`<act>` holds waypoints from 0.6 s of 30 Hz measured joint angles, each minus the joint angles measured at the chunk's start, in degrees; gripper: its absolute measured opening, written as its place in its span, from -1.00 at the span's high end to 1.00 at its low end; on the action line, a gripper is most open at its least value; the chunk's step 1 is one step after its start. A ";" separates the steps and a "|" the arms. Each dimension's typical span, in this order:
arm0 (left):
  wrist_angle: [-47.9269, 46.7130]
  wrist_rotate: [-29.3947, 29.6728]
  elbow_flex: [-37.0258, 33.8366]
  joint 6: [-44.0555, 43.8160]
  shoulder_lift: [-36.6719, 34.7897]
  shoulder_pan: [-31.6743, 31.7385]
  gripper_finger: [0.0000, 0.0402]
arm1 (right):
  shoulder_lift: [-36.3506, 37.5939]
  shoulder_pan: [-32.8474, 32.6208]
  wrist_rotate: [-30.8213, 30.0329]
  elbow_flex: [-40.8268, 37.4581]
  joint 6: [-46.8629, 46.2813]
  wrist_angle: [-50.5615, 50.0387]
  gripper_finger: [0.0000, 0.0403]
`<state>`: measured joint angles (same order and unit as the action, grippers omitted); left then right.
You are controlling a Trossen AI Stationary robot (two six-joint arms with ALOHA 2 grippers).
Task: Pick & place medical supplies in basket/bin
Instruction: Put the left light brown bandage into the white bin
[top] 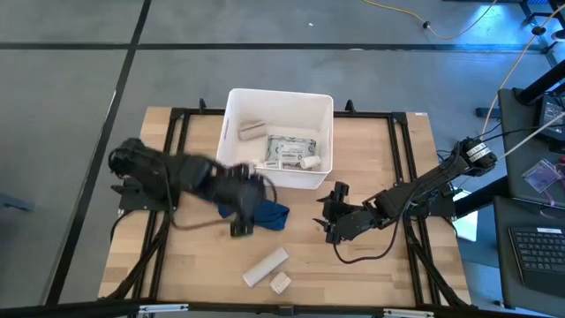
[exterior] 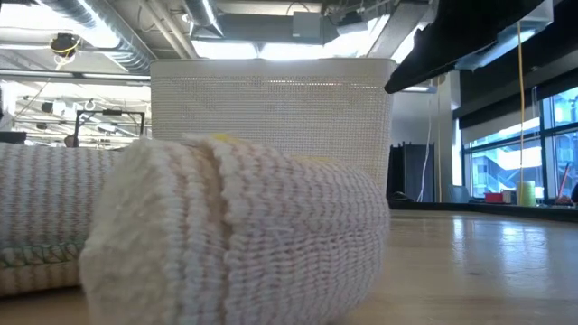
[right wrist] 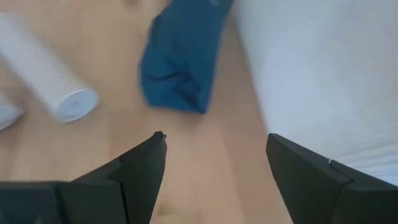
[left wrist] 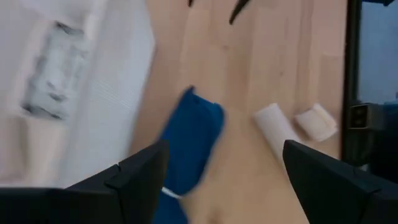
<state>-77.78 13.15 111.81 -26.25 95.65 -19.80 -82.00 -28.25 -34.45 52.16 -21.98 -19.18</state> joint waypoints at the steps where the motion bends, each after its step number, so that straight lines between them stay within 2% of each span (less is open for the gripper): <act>1: 0.02 0.98 0.00 -3.01 0.70 -1.97 -0.53 | 0.00 0.00 1.47 0.00 -0.47 0.02 -0.37; 5: 0.00 5.38 0.00 -15.11 4.42 -8.47 -0.53 | 0.00 -0.02 6.04 0.00 -1.83 0.03 -0.37; 9: 0.02 7.82 -0.02 -24.39 10.57 -12.09 -0.53 | 0.00 -0.02 6.52 0.00 -1.83 0.04 -0.37; 14: -0.01 7.11 -0.07 -29.24 19.17 -13.74 -0.53 | 0.00 -0.08 6.53 0.00 -2.06 0.04 -0.37; 18: 1.17 2.74 -0.11 -32.08 24.51 -13.83 -0.53 | 0.00 -0.13 6.72 0.00 -4.04 0.04 -0.37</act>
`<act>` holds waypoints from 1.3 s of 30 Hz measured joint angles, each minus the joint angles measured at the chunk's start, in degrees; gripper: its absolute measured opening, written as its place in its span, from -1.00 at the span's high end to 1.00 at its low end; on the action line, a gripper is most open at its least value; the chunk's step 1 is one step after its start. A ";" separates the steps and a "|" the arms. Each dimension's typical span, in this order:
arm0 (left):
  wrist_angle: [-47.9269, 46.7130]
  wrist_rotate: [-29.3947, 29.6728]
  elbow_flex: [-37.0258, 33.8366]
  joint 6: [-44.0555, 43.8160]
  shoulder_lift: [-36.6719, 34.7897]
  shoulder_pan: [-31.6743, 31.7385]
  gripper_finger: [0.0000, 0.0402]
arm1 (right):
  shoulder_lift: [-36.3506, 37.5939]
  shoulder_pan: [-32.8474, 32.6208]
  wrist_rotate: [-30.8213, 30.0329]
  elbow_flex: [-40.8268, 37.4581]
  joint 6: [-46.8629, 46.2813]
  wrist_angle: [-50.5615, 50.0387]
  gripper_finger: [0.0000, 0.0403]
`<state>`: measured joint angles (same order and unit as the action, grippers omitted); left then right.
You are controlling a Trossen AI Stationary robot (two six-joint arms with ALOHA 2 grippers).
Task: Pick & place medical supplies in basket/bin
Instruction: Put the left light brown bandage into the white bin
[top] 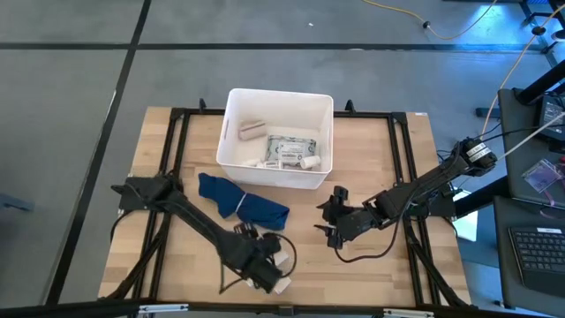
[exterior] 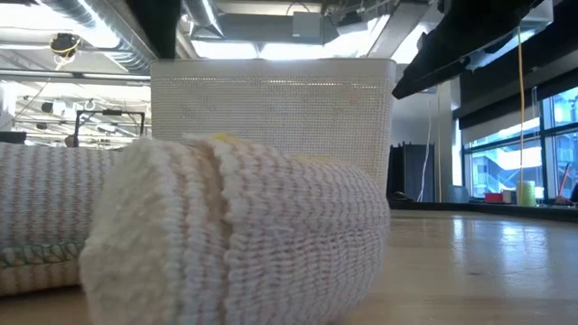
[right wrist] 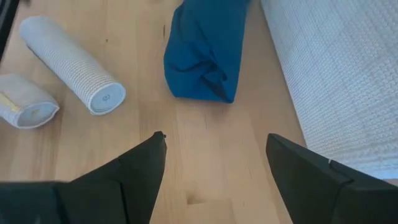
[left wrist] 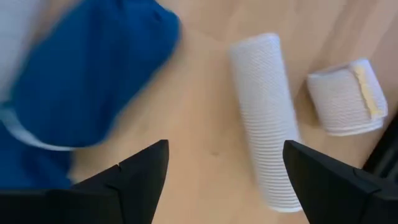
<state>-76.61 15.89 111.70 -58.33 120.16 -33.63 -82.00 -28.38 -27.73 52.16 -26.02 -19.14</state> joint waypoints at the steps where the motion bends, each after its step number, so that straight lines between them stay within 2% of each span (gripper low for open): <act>1: 1.10 -1.21 0.00 -0.45 0.99 -0.02 -0.53 | 0.00 0.00 0.00 0.00 -0.60 -0.02 -0.37; 9: 11.15 -8.05 0.00 -3.14 5.08 -0.03 -0.53 | 0.00 -1.61 0.46 0.00 -2.25 -0.09 -0.37; 18: 12.11 -10.70 0.00 -7.07 9.71 -1.26 -0.52 | 0.00 -5.72 0.44 0.00 -2.45 0.62 -0.37; 24: 12.18 -11.07 0.00 -6.64 11.88 -1.38 -0.53 | -0.02 -7.03 0.42 0.02 -3.89 1.96 -0.37; 28: 12.29 -9.58 0.02 -4.97 11.89 -1.38 -0.53 | -0.02 -7.50 0.39 0.02 -4.79 2.23 -0.37; 39: 12.23 -10.92 0.02 -5.44 11.87 -0.76 -0.53 | -0.04 -8.26 -0.77 0.02 -6.91 2.19 -0.37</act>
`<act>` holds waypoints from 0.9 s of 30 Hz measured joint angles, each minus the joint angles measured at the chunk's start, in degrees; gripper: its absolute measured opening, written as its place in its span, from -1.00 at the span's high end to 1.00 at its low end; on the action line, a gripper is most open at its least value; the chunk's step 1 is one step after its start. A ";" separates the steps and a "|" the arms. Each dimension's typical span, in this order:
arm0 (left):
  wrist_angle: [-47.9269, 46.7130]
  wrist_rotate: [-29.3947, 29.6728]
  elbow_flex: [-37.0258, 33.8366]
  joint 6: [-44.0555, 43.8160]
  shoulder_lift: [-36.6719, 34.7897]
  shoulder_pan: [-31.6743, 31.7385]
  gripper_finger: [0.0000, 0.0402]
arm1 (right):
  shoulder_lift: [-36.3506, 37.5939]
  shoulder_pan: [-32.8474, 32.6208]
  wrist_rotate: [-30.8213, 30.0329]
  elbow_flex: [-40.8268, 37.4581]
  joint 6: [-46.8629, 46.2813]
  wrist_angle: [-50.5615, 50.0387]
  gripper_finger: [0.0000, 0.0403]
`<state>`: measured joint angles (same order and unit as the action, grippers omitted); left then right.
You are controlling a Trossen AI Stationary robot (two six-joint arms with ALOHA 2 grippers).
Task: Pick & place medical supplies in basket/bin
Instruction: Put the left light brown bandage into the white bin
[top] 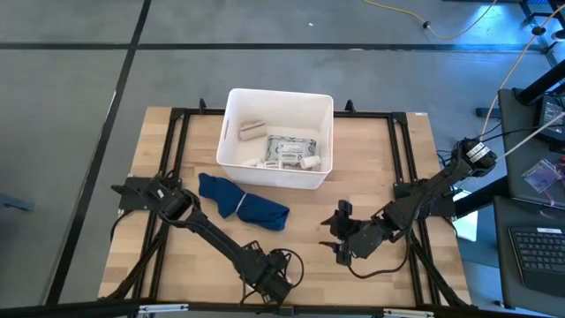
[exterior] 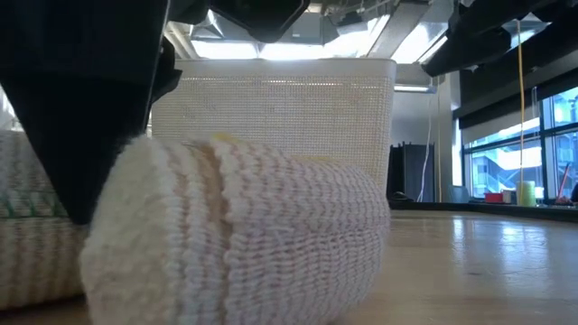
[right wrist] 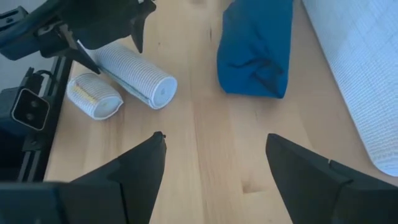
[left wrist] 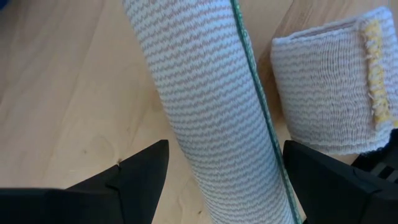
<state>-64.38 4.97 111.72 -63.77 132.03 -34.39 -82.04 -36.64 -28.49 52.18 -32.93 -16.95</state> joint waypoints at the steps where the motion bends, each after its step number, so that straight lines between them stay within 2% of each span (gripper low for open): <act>1: 0.00 0.00 0.00 0.00 -0.02 0.00 -0.53 | 0.00 0.00 -0.24 0.00 -0.01 0.00 -0.37; 11: -0.07 3.04 0.00 -0.13 -0.09 0.28 -0.53 | 0.00 0.00 -0.37 0.00 0.11 -0.02 -0.37; 19: 0.50 0.45 -0.63 -0.57 -0.07 0.04 -0.52 | -1.60 0.02 -0.41 0.00 0.26 -0.12 -0.37; 22: 0.28 -0.06 -1.80 -0.94 0.01 0.09 -0.44 | -2.38 0.02 -0.41 0.00 0.56 -0.15 -0.37; 27: 0.37 -0.02 -2.69 -0.22 0.04 0.11 -0.16 | -2.51 0.04 -0.39 0.00 2.30 0.09 -0.37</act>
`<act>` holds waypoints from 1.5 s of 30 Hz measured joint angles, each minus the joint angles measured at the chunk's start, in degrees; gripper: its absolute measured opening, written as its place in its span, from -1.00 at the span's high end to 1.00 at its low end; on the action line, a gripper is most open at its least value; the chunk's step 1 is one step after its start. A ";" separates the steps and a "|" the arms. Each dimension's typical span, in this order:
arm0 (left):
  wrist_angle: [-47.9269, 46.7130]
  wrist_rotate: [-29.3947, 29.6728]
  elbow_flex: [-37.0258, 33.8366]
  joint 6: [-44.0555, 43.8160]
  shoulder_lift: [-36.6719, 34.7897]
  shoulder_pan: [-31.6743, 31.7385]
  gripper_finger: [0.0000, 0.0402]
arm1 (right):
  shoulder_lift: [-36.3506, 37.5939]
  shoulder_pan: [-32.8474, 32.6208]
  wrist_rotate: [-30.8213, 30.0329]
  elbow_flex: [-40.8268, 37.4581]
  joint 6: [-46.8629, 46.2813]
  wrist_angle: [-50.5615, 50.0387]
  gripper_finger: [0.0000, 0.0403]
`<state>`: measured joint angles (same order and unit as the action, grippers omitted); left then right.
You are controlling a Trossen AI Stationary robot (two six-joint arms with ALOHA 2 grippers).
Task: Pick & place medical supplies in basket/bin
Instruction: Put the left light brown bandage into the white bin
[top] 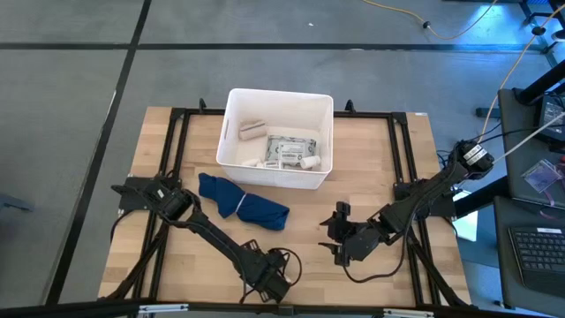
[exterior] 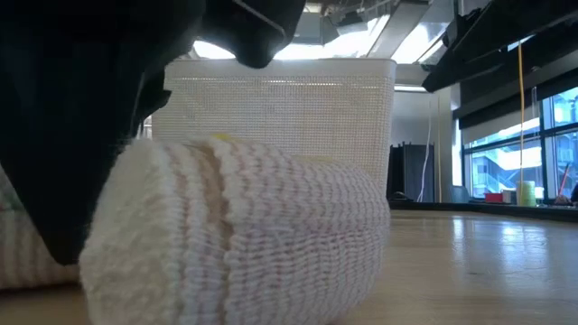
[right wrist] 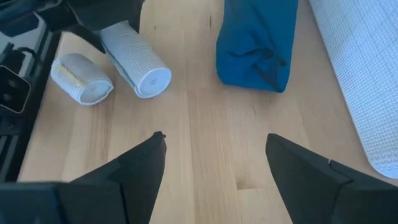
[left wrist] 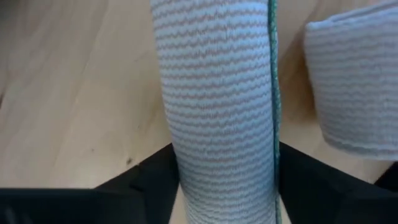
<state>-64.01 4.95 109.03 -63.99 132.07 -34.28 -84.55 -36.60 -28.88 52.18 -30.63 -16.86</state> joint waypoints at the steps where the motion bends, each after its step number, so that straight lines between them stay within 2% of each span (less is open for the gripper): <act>1: 0.03 0.02 0.00 1.02 0.00 0.00 -0.10 | 0.00 -0.02 0.00 0.00 0.28 0.00 -0.37; 7: -1.58 0.02 -0.02 9.60 -2.74 0.80 0.27 | 0.00 -0.01 0.31 0.00 0.94 0.93 -0.37; 12: -9.55 2.26 -0.02 11.73 -10.32 3.16 0.40 | 0.00 0.00 0.39 0.00 1.20 1.24 -0.37; 15: -15.34 7.84 -0.02 11.78 -17.30 5.11 0.38 | 0.00 0.00 0.42 0.00 1.31 1.28 -0.37; 18: -20.04 16.71 -0.02 14.43 -24.46 8.05 0.35 | 0.00 0.00 0.44 0.00 1.33 1.43 -0.37; 22: -20.91 29.33 -0.02 18.23 -33.78 13.44 0.35 | 0.00 0.00 0.43 -0.01 2.89 2.85 -0.37; 26: -20.37 34.39 -0.02 26.21 -40.61 21.86 0.36 | 0.00 0.33 0.43 0.00 7.58 5.05 -0.37; 30: -18.19 32.65 0.00 38.30 -42.77 31.79 0.37 | 0.00 1.25 0.15 -0.02 12.76 7.02 -0.37; 34: -13.73 22.99 0.00 51.85 -41.48 40.31 0.37 | 0.00 2.95 0.04 0.00 14.51 7.25 -0.37; 36: -13.60 20.05 -0.03 57.38 -40.10 43.50 0.37 | 0.00 3.82 0.04 0.00 14.23 7.20 -0.37; 39: -15.70 19.71 -0.34 61.36 -38.44 46.85 0.37 | 0.00 4.67 0.04 0.00 11.49 6.14 -0.37; 41: -13.72 19.25 -2.72 64.01 -38.36 48.51 0.37 | 0.00 4.79 -0.04 0.00 9.44 4.83 -0.37; 45: -4.81 11.90 -9.98 71.16 -38.42 51.29 0.37 | 0.00 4.70 -0.04 -0.02 5.92 2.37 -0.37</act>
<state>-68.82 16.85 99.06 7.17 93.65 17.01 -84.55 -31.90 -28.93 52.16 -24.71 -14.50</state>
